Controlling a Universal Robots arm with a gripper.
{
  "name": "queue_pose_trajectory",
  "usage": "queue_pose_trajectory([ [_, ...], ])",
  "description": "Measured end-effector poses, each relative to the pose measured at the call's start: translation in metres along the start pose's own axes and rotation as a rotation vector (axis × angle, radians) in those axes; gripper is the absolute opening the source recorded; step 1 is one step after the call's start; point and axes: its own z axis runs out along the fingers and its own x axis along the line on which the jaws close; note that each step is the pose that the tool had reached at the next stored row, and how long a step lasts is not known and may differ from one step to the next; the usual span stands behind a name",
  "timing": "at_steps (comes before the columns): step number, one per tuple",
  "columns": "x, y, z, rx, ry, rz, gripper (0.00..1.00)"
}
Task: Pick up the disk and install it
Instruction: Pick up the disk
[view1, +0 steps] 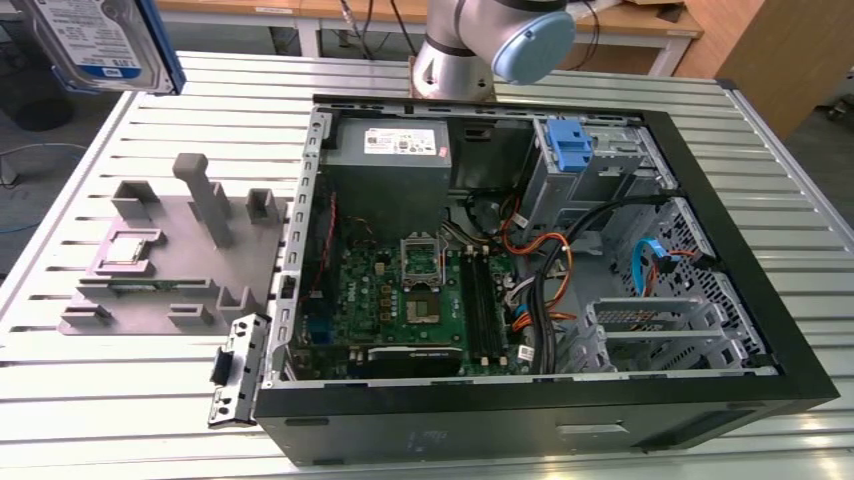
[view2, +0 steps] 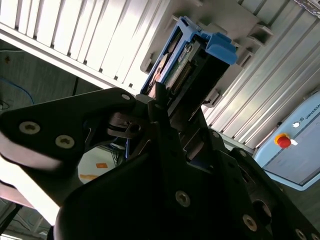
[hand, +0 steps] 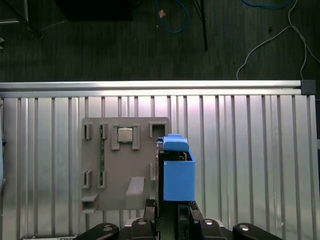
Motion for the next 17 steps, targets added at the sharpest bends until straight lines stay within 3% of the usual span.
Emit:
queue_pose_trajectory([
  [5, -0.0003, -0.0098, -0.0001, 0.0002, -0.0004, 0.000, 0.35],
  [12, -0.0004, -0.0105, -0.0001, 0.0002, -0.0004, 0.000, 0.35],
  [17, -0.0006, -0.0171, -0.0004, 0.0000, -0.0003, 0.000, 0.35],
])
